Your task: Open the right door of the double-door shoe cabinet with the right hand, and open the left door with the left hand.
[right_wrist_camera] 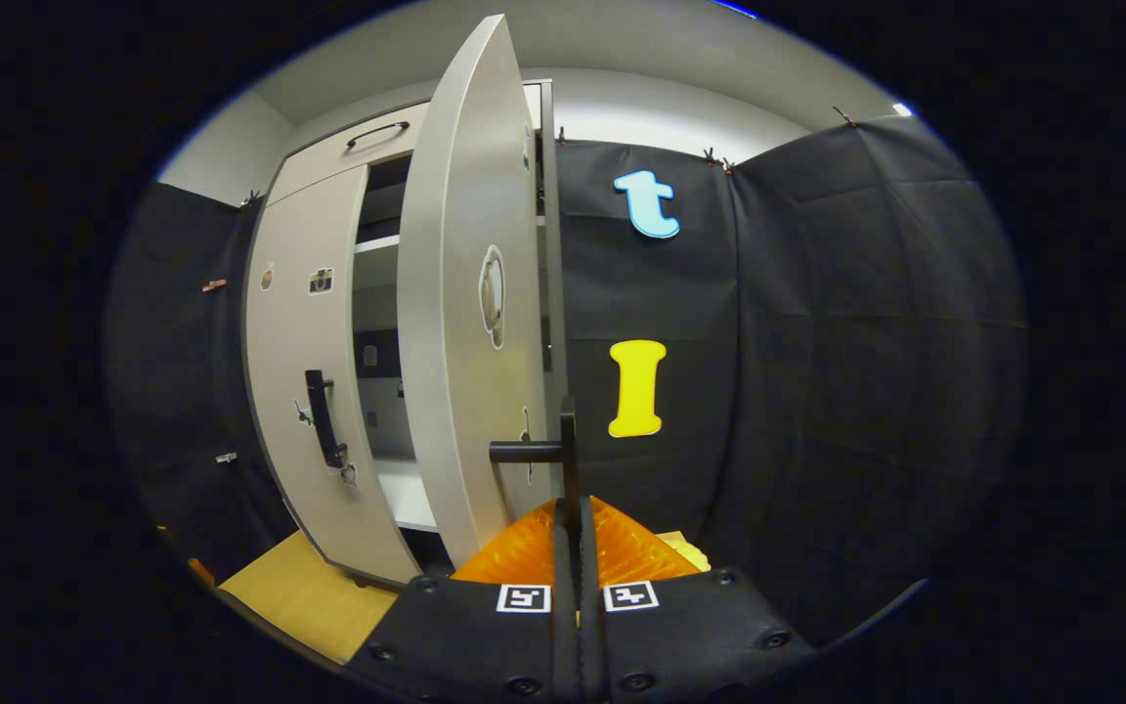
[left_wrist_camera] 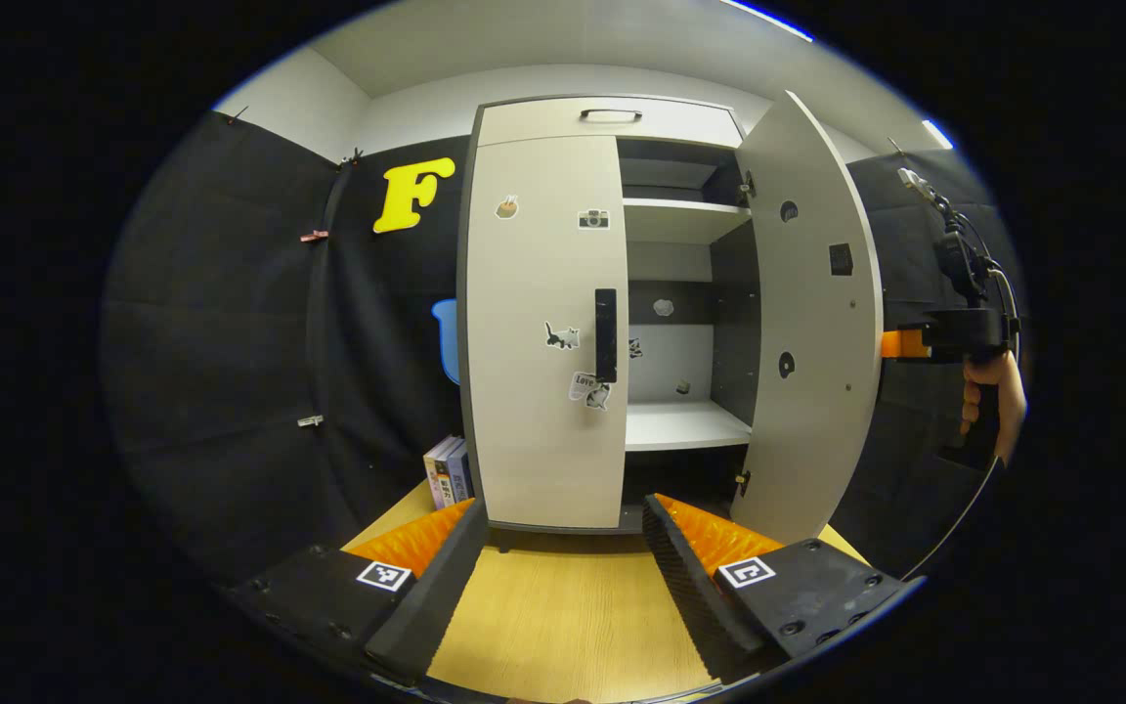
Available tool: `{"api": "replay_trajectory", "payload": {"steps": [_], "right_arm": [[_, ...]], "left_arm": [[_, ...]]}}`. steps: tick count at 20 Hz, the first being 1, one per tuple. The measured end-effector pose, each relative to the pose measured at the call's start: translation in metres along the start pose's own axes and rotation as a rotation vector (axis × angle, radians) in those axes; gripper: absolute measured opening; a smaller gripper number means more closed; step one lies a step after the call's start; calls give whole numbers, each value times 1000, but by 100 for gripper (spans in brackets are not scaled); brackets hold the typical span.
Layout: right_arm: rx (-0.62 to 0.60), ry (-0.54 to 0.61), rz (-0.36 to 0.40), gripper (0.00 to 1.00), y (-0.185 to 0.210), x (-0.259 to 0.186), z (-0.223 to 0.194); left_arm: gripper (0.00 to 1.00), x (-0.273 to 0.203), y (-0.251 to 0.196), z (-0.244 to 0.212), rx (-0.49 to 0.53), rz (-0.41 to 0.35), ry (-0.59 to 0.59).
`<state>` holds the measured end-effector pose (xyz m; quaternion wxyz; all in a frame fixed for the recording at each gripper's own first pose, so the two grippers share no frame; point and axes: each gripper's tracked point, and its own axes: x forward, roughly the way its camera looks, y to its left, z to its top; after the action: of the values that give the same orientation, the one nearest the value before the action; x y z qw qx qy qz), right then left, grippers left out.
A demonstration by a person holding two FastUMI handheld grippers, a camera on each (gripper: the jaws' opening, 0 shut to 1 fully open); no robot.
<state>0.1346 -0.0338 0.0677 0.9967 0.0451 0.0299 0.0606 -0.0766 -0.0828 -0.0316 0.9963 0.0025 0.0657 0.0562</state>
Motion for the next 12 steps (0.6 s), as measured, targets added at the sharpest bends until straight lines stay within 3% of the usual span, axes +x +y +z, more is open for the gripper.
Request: {"api": "replay_trajectory", "payload": {"steps": [3, 6, 12], "right_arm": [[43, 27, 19, 6, 5, -8, -6], [0, 55, 11, 7, -1, -22, -21], [-35, -9, 7, 6, 1, -63, -25]], "left_arm": [[98, 9, -6, 3, 4, -27, -4], [98, 18, -7, 4, 12, -44, -5], [98, 49, -7, 2, -12, -58, 17]]}}
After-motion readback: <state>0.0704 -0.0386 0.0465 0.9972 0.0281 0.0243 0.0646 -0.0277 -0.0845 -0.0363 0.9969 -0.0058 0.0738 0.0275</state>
